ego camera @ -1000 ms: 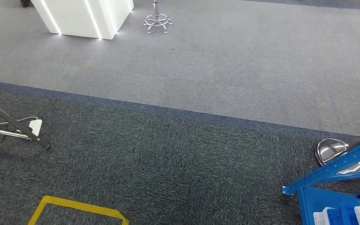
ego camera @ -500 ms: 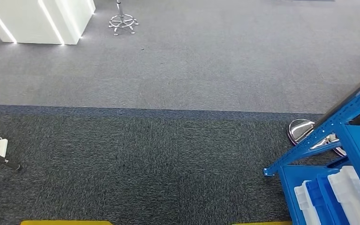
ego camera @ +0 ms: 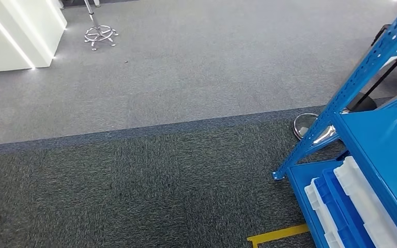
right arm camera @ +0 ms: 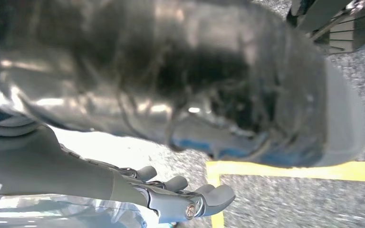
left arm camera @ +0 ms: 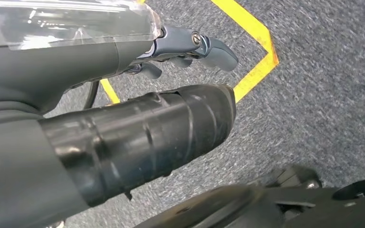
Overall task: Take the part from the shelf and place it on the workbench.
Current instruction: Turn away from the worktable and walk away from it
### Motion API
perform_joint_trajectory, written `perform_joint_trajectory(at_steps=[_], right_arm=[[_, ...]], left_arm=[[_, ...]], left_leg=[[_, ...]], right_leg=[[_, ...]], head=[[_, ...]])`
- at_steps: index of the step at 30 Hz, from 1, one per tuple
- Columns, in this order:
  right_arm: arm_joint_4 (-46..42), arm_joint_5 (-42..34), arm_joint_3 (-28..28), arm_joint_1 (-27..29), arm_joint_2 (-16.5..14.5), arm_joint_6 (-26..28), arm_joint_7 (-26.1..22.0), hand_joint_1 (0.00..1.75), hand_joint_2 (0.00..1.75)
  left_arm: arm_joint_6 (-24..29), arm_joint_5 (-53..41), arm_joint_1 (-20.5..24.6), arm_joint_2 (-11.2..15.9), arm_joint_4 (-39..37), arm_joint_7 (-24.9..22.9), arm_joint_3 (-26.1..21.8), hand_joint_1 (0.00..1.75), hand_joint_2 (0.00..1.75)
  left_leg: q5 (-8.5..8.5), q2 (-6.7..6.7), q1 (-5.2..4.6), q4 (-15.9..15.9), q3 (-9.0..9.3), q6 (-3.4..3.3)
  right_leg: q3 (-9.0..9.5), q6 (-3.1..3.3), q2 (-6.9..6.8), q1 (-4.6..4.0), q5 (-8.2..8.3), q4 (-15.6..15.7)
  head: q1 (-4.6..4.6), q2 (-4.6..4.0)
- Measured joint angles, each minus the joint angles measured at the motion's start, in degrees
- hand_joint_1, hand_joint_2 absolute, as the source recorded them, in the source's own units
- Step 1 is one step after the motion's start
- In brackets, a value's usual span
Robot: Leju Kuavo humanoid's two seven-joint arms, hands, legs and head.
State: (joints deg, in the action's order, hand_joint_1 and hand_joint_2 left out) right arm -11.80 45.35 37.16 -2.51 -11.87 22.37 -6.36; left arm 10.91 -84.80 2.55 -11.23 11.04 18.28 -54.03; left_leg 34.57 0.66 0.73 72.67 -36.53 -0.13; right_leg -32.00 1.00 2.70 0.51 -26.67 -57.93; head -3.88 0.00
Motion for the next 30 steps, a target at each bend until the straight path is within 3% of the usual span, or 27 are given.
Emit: perform_joint_trajectory(at_steps=[1,3,5,7,8,10,11,13,14,15,17,19,20,22,23,25,26,28,29,30], right_arm=[[0.02,0.01,0.00,0.01,0.01,-0.27,0.07,0.00,0.00],[0.03,0.03,0.00,-0.04,0.02,-0.88,-0.03,0.00,0.00],[0.02,0.09,0.00,-0.08,0.03,-1.27,-0.14,0.00,0.00],[0.03,0.31,0.00,0.07,0.07,-1.51,0.04,0.00,0.00],[0.04,0.44,0.00,0.17,0.14,-1.57,0.21,0.00,0.00],[0.04,0.69,0.00,0.16,0.30,-1.63,0.50,0.00,0.00],[0.04,0.78,0.00,0.09,0.36,-1.67,0.54,0.00,0.00],[0.03,0.87,0.00,-0.04,0.39,-1.76,0.27,0.00,0.00],[0.02,0.87,0.00,-0.04,0.42,-1.79,0.06,0.00,0.00],[0.02,0.87,0.00,0.00,0.44,-1.81,-0.14,0.00,0.00],[0.03,0.87,0.00,0.08,0.49,-1.80,-0.17,0.00,0.00],[0.03,0.87,0.00,-0.08,0.52,-1.78,0.35,0.00,0.00],[0.03,0.87,0.00,-0.18,0.52,-1.78,0.68,0.00,0.00],[0.04,0.87,0.00,-0.17,0.54,-1.78,1.08,0.00,0.00],[0.04,0.87,0.01,-0.10,0.54,-1.78,1.17,0.00,0.00],[0.04,0.87,0.02,-0.07,0.54,-1.78,1.26,0.00,0.00],[0.04,0.88,0.02,-0.12,0.54,-1.80,1.28,0.00,0.00],[0.04,0.90,0.02,-0.23,0.55,-1.83,1.18,0.00,0.00],[0.04,0.91,0.02,-0.22,0.55,-1.84,1.05,0.00,0.00],[0.04,0.92,0.02,-0.20,0.55,-1.85,0.90,0.00,0.00]], left_arm=[[0.00,-0.02,-0.02,0.00,0.00,-0.05,0.00,0.00,0.00],[-0.01,-0.05,-0.02,-0.01,0.00,-0.05,0.00,0.00,0.00],[-0.05,-0.08,0.05,-0.02,0.00,0.03,0.00,0.00,0.00],[-0.09,-0.09,0.25,-0.03,0.00,-0.02,0.00,0.00,0.00],[-0.08,-0.09,0.34,-0.03,0.00,-0.08,0.00,0.00,0.00],[0.01,-0.09,0.39,-0.04,0.00,-0.12,0.00,0.00,0.00],[0.04,-0.08,0.38,-0.04,0.00,-0.07,0.00,0.00,0.00],[0.07,-0.07,0.29,-0.04,0.00,0.09,0.00,0.00,0.00],[0.05,-0.07,0.26,-0.04,0.00,0.16,0.00,0.00,0.00],[0.03,-0.08,0.28,-0.05,0.00,0.23,0.00,0.00,0.00],[-0.08,-0.15,0.39,-0.08,0.00,0.26,0.01,0.00,0.00],[-0.19,-0.37,0.41,-0.10,0.00,-0.02,0.04,0.00,0.00],[-0.21,-0.48,0.41,-0.10,0.00,-0.22,0.07,0.00,0.00],[-0.22,-0.60,0.55,-0.10,0.00,-0.55,0.15,0.00,0.00],[-0.22,-0.61,0.64,-0.10,0.00,-0.62,0.20,0.00,0.00],[-0.20,-0.63,0.69,-0.09,0.00,-0.67,0.28,0.00,0.00],[-0.16,-0.63,0.62,-0.09,0.00,-0.66,0.30,0.00,0.00],[-0.05,-0.60,0.41,-0.09,0.00,-0.50,0.30,0.00,0.00],[-0.01,-0.56,0.32,-0.09,0.00,-0.33,0.30,0.00,0.00],[0.01,-0.52,0.25,-0.09,0.00,-0.10,0.29,0.00,0.00]], left_leg=[[-2.22,-0.30,0.04,-2.96,1.12,-0.07],[-5.60,-2.53,0.21,-10.03,3.89,-0.31],[-6.30,-4.28,0.23,-13.18,5.05,-0.57],[-6.47,-3.64,0.14,-13.45,5.15,-1.09],[-6.69,-3.05,0.16,-13.70,5.29,-1.48],[-7.12,-1.73,0.30,-14.26,5.38,-2.29],[-7.17,-1.02,0.22,-14.34,5.39,-2.51],[-7.09,0.55,0.08,-14.34,5.32,-2.71],[-7.02,1.33,0.03,-14.33,5.33,-2.73],[-6.94,2.04,0.02,-14.33,5.39,-2.71],[-6.76,3.20,0.00,-14.33,5.67,-2.50],[-6.46,4.24,-0.23,-14.28,5.99,-2.00],[-6.33,4.71,-0.34,-14.28,6.12,-1.71],[-6.17,5.70,-0.47,-14.48,6.53,-1.06],[-5.95,5.43,-0.41,-14.36,6.70,-0.71],[-3.97,3.22,-0.27,-11.83,5.85,-0.19],[-2.17,1.67,-0.12,-8.89,4.52,-0.03],[1.35,0.25,-0.05,-1.39,0.91,0.15],[1.88,0.06,-0.04,1.06,-0.34,0.20],[1.21,-0.03,-0.03,1.50,-0.71,0.21]], right_leg=[[0.02,-0.10,0.77,0.03,-0.07,-0.18],[-0.22,-0.53,2.16,0.03,-0.32,-0.77],[-0.69,-1.21,3.25,0.03,-0.39,-1.19],[-1.02,-1.97,4.19,0.16,-0.20,-1.13],[-1.18,-2.28,3.81,0.20,-0.37,-1.35],[-2.70,-2.77,1.31,0.15,-2.43,-4.51],[-4.22,-2.93,-0.34,0.13,-4.20,-7.69],[-7.62,-3.22,-1.79,0.24,-7.14,-14.63],[-8.38,-3.30,-2.05,0.29,-7.31,-16.25],[-8.11,-3.30,-2.26,0.32,-6.47,-15.86],[-4.48,-2.97,-3.58,0.18,-2.80,-9.20],[-1.03,-2.23,-5.70,-0.41,-0.57,-2.46],[-0.38,-1.86,-6.30,-0.69,-0.36,-0.95],[-0.46,-1.23,-5.44,-0.82,-0.40,-0.52],[-0.35,-0.93,-4.86,-0.65,-0.26,-0.29],[-0.10,-0.21,-3.78,-0.20,0.17,0.26],[-0.07,0.03,-3.26,-0.07,0.32,0.37],[-0.23,0.23,-1.95,-0.06,0.41,0.34],[-0.25,0.24,-1.20,-0.08,0.42,0.29],[-0.22,0.23,-0.41,-0.08,0.41,0.21]], head=[[0.00,0.00],[-0.02,0.00],[-0.03,0.00],[-0.03,0.00],[-0.04,0.00],[-0.15,0.00],[-0.19,0.00],[-0.22,0.00],[-0.22,0.00],[-0.22,0.00],[-0.24,0.00],[-0.22,0.00],[-0.21,0.00],[-0.19,0.00],[-0.19,0.00],[-0.15,0.00],[-0.13,0.00],[-0.08,0.00],[-0.08,0.00],[-0.08,0.00]])
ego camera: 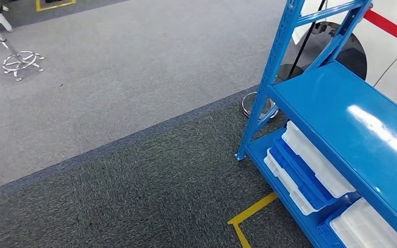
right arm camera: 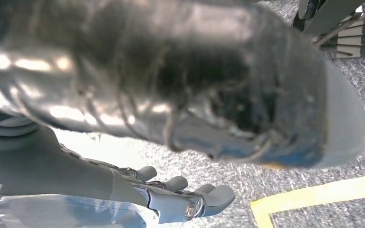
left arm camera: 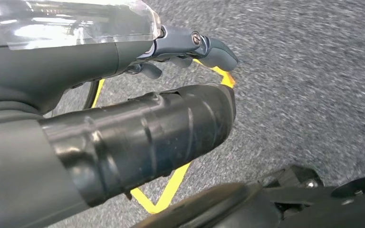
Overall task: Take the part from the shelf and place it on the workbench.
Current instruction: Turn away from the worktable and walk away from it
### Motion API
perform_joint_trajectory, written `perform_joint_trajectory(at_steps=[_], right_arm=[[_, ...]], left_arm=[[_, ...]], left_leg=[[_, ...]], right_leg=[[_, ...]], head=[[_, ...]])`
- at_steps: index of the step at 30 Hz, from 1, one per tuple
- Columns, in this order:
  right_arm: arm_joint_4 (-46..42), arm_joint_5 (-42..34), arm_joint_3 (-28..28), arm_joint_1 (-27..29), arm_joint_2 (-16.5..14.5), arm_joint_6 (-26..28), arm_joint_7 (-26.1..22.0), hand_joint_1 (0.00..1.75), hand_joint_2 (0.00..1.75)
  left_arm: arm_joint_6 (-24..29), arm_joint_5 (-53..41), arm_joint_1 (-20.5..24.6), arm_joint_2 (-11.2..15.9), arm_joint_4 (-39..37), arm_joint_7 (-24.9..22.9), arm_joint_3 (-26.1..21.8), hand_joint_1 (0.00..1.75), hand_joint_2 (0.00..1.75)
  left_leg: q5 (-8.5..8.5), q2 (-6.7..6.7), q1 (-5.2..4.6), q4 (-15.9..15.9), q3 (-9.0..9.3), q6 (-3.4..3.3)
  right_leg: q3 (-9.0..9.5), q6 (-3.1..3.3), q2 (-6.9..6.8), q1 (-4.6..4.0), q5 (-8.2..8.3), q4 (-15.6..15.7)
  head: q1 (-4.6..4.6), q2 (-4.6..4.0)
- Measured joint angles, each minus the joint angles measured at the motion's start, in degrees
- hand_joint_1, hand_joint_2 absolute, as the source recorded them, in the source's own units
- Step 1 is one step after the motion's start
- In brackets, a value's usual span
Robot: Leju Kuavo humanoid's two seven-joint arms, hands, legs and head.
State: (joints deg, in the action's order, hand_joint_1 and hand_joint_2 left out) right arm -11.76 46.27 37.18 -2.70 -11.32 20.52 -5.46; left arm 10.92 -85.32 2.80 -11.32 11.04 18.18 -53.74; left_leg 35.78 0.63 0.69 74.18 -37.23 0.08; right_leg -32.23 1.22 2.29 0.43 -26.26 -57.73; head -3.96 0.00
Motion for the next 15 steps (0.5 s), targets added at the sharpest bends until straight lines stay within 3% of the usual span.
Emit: perform_joint_trajectory(at_steps=[2,4,6,8,10,12,14,15], right_arm=[[0.00,0.01,0.00,0.03,0.00,-0.01,-0.24,0.00,0.00],[0.00,0.04,0.00,-0.06,-0.01,-0.04,-0.32,0.00,0.00],[0.00,0.10,0.00,-0.07,-0.02,-0.09,-0.30,0.00,0.00],[0.01,0.14,0.01,0.15,0.00,-0.13,-0.27,0.00,0.00],[0.02,0.19,0.03,0.26,0.02,-0.15,-0.26,0.00,0.00],[0.02,0.25,0.04,0.13,0.04,-0.17,-0.26,0.00,0.00],[0.02,0.30,0.05,0.03,0.04,-0.21,-0.29,0.00,0.00],[0.02,0.32,0.05,0.04,0.04,-0.23,-0.30,0.00,0.00]], left_arm=[[0.00,0.08,-0.02,0.00,0.00,0.41,0.01,0.00,0.00],[-0.07,0.10,-0.08,0.00,0.00,0.56,0.01,0.00,0.00],[-0.15,0.09,-0.03,0.01,0.00,0.47,0.01,0.00,0.00],[-0.11,0.08,0.15,0.02,0.00,0.34,0.02,0.00,0.00],[-0.02,0.05,0.18,0.01,0.00,0.30,0.03,0.00,0.00],[0.01,0.04,0.04,0.00,0.00,0.29,0.03,0.00,0.00],[0.01,0.04,-0.14,0.01,0.00,0.26,0.02,0.00,0.00],[0.01,0.04,-0.18,0.01,0.00,0.27,0.02,0.00,0.00]], left_leg=[[-4.12,-0.73,0.07,-5.48,2.21,-0.17],[-7.21,-2.94,0.13,-12.54,5.06,-0.44],[-7.63,-3.99,0.05,-15.07,5.98,-0.78],[-7.91,-3.00,0.02,-15.38,6.14,-1.48],[-8.31,-1.86,0.12,-15.94,6.37,-2.30],[-8.36,-0.47,0.11,-16.17,6.43,-2.75],[-8.17,1.09,0.01,-16.12,6.44,-2.85],[-8.05,1.81,-0.01,-16.11,6.51,-2.82]], right_leg=[[0.09,-0.17,1.54,0.03,-0.11,-0.29],[-0.17,-0.65,2.93,-0.09,-0.37,-0.89],[-0.62,-1.33,3.98,-0.11,-0.48,-1.26],[-0.85,-2.07,4.39,0.11,-0.47,-1.29],[-1.78,-2.71,2.18,0.16,-1.85,-3.26],[-4.79,-3.19,-0.74,0.20,-5.28,-9.42],[-8.01,-3.55,-1.64,0.37,-7.63,-15.74],[-8.44,-3.62,-1.84,0.41,-7.34,-16.58]], head=[[-0.01,0.00],[-0.03,0.00],[-0.05,0.00],[-0.05,0.00],[-0.13,0.00],[-0.19,0.00],[-0.18,0.00],[-0.18,0.00]])
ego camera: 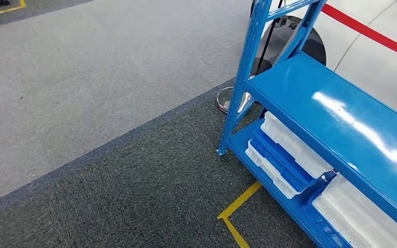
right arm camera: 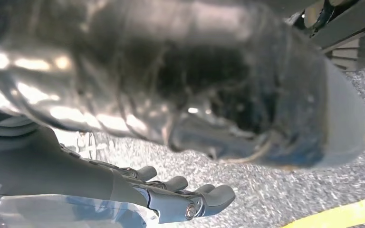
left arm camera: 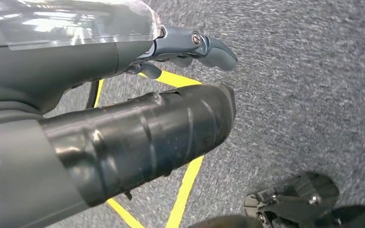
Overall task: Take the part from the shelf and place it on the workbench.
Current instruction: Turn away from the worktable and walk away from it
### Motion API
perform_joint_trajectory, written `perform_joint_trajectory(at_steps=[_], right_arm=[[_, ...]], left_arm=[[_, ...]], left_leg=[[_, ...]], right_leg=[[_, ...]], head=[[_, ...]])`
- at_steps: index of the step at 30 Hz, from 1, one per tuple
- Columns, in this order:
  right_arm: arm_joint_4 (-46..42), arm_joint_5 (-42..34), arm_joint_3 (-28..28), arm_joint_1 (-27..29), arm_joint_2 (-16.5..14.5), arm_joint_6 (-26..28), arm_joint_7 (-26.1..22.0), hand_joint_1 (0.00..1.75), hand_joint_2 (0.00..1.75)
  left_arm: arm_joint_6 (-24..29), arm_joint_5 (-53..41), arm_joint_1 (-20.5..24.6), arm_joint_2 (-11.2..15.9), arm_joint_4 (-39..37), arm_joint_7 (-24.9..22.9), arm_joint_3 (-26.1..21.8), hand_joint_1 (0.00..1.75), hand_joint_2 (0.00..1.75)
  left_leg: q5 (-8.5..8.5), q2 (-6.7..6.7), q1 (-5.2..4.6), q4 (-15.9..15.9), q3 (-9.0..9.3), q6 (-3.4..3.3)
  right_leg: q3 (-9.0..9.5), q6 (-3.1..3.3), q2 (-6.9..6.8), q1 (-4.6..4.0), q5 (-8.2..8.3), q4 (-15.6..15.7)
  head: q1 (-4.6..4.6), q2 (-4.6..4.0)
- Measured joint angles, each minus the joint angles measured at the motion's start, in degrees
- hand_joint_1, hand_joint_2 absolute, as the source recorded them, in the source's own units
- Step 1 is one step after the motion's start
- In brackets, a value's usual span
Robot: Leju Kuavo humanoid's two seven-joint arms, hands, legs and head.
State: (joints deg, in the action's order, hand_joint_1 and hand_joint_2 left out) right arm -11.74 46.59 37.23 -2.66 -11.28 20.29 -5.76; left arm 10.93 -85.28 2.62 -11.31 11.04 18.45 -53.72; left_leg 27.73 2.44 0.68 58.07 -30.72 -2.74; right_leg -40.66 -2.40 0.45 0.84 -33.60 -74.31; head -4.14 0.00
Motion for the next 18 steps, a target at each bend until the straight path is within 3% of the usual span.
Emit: perform_joint_trajectory(at_steps=[1,2,4,6,8,10,12,14,15,16,18], right_arm=[[0.00,0.04,0.01,0.05,0.00,-0.02,0.01,0.00,0.00],[0.00,0.11,0.02,0.10,0.00,-0.03,0.03,0.00,0.00],[0.00,0.33,0.03,0.08,0.00,-0.03,0.08,0.00,0.00],[0.00,0.51,0.03,-0.04,0.01,-0.03,0.09,0.00,0.00],[0.00,0.58,0.03,0.00,0.01,-0.03,0.08,0.00,0.00],[-0.01,0.62,0.03,0.00,-0.01,-0.03,0.07,0.00,0.00],[-0.01,0.67,0.03,-0.10,-0.03,-0.03,0.03,0.00,0.00],[0.00,0.67,0.04,-0.14,-0.04,-0.03,-0.01,0.00,0.00],[0.00,0.68,0.04,-0.12,-0.04,-0.04,-0.02,0.00,0.00],[0.00,0.68,0.04,-0.11,-0.04,-0.06,-0.03,0.00,0.00],[0.00,0.69,0.05,-0.09,-0.04,-0.11,-0.02,0.00,0.00]], left_arm=[[-0.01,0.01,0.01,-0.02,0.00,0.04,0.00,0.00,0.00],[-0.01,0.03,0.04,-0.04,0.00,0.09,0.00,0.00,0.00],[-0.03,0.09,0.06,-0.13,0.00,0.16,0.00,0.00,0.00],[-0.04,0.19,0.19,-0.19,0.00,0.17,0.00,0.00,0.00],[-0.04,0.25,0.48,-0.22,0.00,0.17,0.00,0.00,0.00],[-0.03,0.24,0.62,-0.22,0.00,0.17,0.00,0.00,0.00],[-0.03,0.16,0.50,-0.21,0.00,0.15,0.00,0.00,0.00],[-0.04,0.03,0.25,-0.21,0.00,0.10,0.00,0.00,0.00],[-0.04,-0.02,0.15,-0.21,0.00,0.08,0.00,0.00,0.00],[-0.04,-0.03,0.08,-0.21,0.00,0.07,0.00,0.00,0.00],[-0.11,-0.03,0.03,-0.21,0.00,0.06,0.00,0.00,0.00]], left_leg=[[0.15,0.65,-0.01,0.01,0.15,0.06],[0.33,1.26,-0.03,0.00,0.40,0.18],[0.76,2.33,-0.18,0.03,0.90,0.65],[1.10,3.21,-0.36,0.02,1.24,1.28],[1.34,3.83,-0.40,-0.15,1.63,1.91],[2.63,1.93,-0.27,1.21,1.45,2.53],[6.01,-0.91,-0.08,6.83,-0.93,2.88],[8.85,-1.72,0.00,13.85,-4.39,3.06],[8.73,-1.79,0.02,15.35,-5.31,3.13],[7.42,-1.85,0.05,14.70,-5.26,3.15],[2.98,-2.92,0.17,8.18,-2.81,2.96]], right_leg=[[0.83,0.05,-0.24,0.00,1.40,1.57],[2.69,0.26,-0.75,-0.07,3.46,5.06],[6.60,1.09,-2.99,-0.61,6.38,12.68],[7.82,1.84,-4.03,-1.18,6.78,15.47],[7.80,2.37,-2.82,-1.07,6.93,15.69],[8.17,3.05,-1.73,-0.64,7.22,16.31],[8.36,3.61,-0.65,-0.46,7.36,16.63],[8.34,3.86,0.74,-0.54,7.32,16.56],[8.37,3.88,1.54,-0.56,7.28,16.46],[8.41,3.82,2.38,-0.55,7.22,16.31],[8.41,3.54,3.96,-0.47,6.98,15.84]], head=[[-0.01,0.00],[-0.01,0.00],[0.00,0.00],[0.01,0.00],[0.02,0.00],[0.04,0.00],[0.08,0.00],[0.08,0.00],[0.08,0.00],[0.08,0.00],[0.08,0.00]])
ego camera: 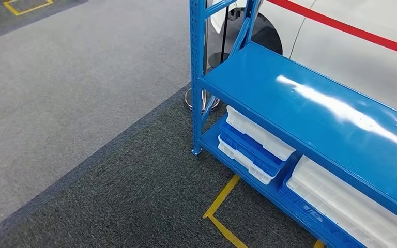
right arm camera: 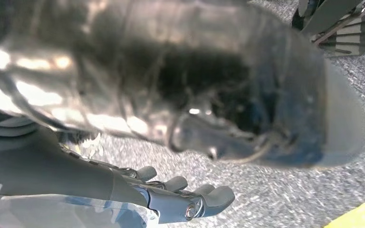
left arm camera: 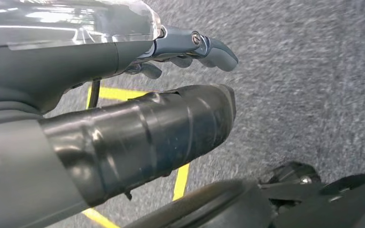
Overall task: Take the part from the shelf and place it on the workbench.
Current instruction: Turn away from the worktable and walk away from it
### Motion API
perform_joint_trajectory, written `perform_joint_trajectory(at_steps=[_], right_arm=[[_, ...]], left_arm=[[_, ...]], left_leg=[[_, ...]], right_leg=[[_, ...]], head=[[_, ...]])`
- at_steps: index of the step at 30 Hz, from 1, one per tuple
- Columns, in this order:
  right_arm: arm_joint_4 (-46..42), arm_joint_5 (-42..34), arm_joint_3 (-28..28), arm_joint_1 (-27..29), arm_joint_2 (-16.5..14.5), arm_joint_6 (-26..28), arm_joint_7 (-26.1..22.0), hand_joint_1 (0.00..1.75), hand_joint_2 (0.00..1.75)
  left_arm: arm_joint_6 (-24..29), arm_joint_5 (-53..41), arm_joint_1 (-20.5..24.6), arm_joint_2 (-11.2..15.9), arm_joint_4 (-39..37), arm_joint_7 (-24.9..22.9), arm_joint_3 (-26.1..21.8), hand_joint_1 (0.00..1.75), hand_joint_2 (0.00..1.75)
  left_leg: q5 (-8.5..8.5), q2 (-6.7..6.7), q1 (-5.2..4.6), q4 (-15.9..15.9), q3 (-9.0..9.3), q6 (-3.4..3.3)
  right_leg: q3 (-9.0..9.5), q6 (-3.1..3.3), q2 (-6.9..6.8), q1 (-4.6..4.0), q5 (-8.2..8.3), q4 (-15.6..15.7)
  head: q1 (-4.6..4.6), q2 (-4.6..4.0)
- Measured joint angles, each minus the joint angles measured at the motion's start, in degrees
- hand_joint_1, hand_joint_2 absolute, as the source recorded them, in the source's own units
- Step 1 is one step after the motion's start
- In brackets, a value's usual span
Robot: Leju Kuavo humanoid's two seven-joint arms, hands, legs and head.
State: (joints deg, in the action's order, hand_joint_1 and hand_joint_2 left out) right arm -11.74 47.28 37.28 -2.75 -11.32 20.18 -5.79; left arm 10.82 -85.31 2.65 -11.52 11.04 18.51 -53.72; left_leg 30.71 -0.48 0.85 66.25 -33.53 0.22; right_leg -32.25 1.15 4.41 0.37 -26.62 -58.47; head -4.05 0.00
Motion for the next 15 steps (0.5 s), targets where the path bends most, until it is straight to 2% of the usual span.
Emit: perform_joint_trajectory(at_steps=[1,2,3,5,6,8,9,10,11,12,13,14,15], right_arm=[[0.01,0.01,0.00,-0.04,-0.02,-0.03,0.02,0.00,0.00],[0.01,0.02,0.01,-0.08,-0.03,-0.08,0.05,0.00,0.00],[0.02,0.04,0.01,-0.06,-0.04,-0.13,0.08,0.00,0.00],[0.03,0.08,0.01,0.11,-0.04,-0.22,0.10,0.00,0.00],[0.04,0.09,0.01,0.24,-0.02,-0.25,0.11,0.00,0.00],[0.04,0.08,0.02,0.26,0.01,-0.29,0.13,0.00,0.00],[0.04,0.09,0.03,0.19,0.02,-0.29,0.14,0.00,0.00],[0.04,0.11,0.03,0.11,0.02,-0.29,0.13,0.00,0.00],[0.04,0.14,0.03,0.05,0.02,-0.29,0.11,0.00,0.00],[0.04,0.18,0.03,0.04,0.02,-0.30,0.09,0.00,0.00],[0.04,0.21,0.03,0.08,0.02,-0.31,0.07,0.00,0.00],[0.04,0.24,0.03,0.14,0.04,-0.32,0.05,0.00,0.00],[0.04,0.25,0.04,0.19,0.07,-0.33,0.04,0.00,0.00]], left_arm=[[-0.08,0.01,-0.04,0.00,0.00,-0.01,0.00,0.00,0.00],[-0.15,0.01,-0.06,0.00,0.00,-0.01,0.00,0.00,0.00],[-0.22,0.02,-0.03,0.00,0.00,-0.02,0.00,0.00,0.00],[-0.31,0.02,0.12,0.00,0.00,-0.02,0.00,0.00,0.00],[-0.37,0.02,0.19,-0.01,0.00,-0.02,0.00,0.00,0.00],[-0.48,0.01,0.19,-0.03,0.00,-0.02,0.00,0.00,0.00],[-0.50,0.01,0.14,-0.02,0.00,-0.02,0.00,0.00,0.00],[-0.50,0.00,0.06,-0.02,0.00,-0.02,0.00,0.00,0.00],[-0.49,0.01,-0.03,-0.02,0.00,-0.02,0.00,0.00,0.00],[-0.48,0.02,-0.08,-0.02,0.00,-0.02,0.00,0.00,0.00],[-0.47,0.03,-0.07,-0.03,0.00,-0.02,0.00,0.00,0.00],[-0.46,0.05,-0.04,-0.03,0.00,-0.02,0.00,0.00,0.00],[-0.46,0.06,0.00,-0.04,0.00,-0.02,0.00,0.00,0.00]], left_leg=[[-1.50,-1.20,0.08,-3.52,1.37,-0.14],[-2.30,-2.25,0.12,-5.95,2.30,-0.27],[-2.39,-3.04,0.10,-7.16,2.70,-0.40],[-2.38,-2.56,0.02,-7.52,2.87,-0.81],[-2.57,-1.99,0.07,-7.82,3.04,-1.17],[-2.93,-0.65,0.30,-8.47,3.37,-1.99],[-2.95,0.12,0.27,-8.61,3.45,-2.25],[-2.88,0.92,0.24,-8.64,3.47,-2.41],[-2.78,1.75,0.22,-8.62,3.48,-2.44],[-2.66,2.53,0.22,-8.61,3.54,-2.42],[-2.53,3.22,0.22,-8.59,3.64,-2.34],[-2.37,3.81,0.24,-8.57,3.82,-2.21],[-2.15,4.37,0.26,-8.53,4.08,-2.00]], right_leg=[[-0.14,-0.24,0.69,-0.04,-0.16,-0.35],[-0.38,-0.55,1.33,-0.03,-0.23,-0.60],[-0.65,-0.87,1.87,0.01,-0.24,-0.77],[-1.02,-1.60,2.87,0.11,-0.03,-0.70],[-1.10,-1.89,2.38,0.12,-0.15,-0.88],[-2.40,-2.45,-0.60,-0.02,-1.91,-3.68],[-3.88,-2.65,-2.40,0.04,-3.55,-6.77],[-5.82,-2.87,-3.40,0.13,-5.29,-10.48],[-7.59,-3.07,-3.69,0.29,-6.50,-13.85],[-8.68,-3.26,-3.85,0.47,-6.79,-15.83],[-8.70,-3.40,-4.00,0.65,-6.03,-15.75],[-7.56,-3.47,-4.32,0.80,-4.36,-13.51],[-5.54,-3.45,-5.08,0.89,-2.28,-9.69]], head=[[-0.01,0.00],[0.00,0.00],[-0.01,0.00],[0.00,0.00],[-0.01,0.00],[-0.16,0.00],[-0.23,0.00],[-0.30,0.00],[-0.29,0.00],[-0.29,0.00],[-0.29,0.00],[-0.30,0.00],[-0.31,0.00]])
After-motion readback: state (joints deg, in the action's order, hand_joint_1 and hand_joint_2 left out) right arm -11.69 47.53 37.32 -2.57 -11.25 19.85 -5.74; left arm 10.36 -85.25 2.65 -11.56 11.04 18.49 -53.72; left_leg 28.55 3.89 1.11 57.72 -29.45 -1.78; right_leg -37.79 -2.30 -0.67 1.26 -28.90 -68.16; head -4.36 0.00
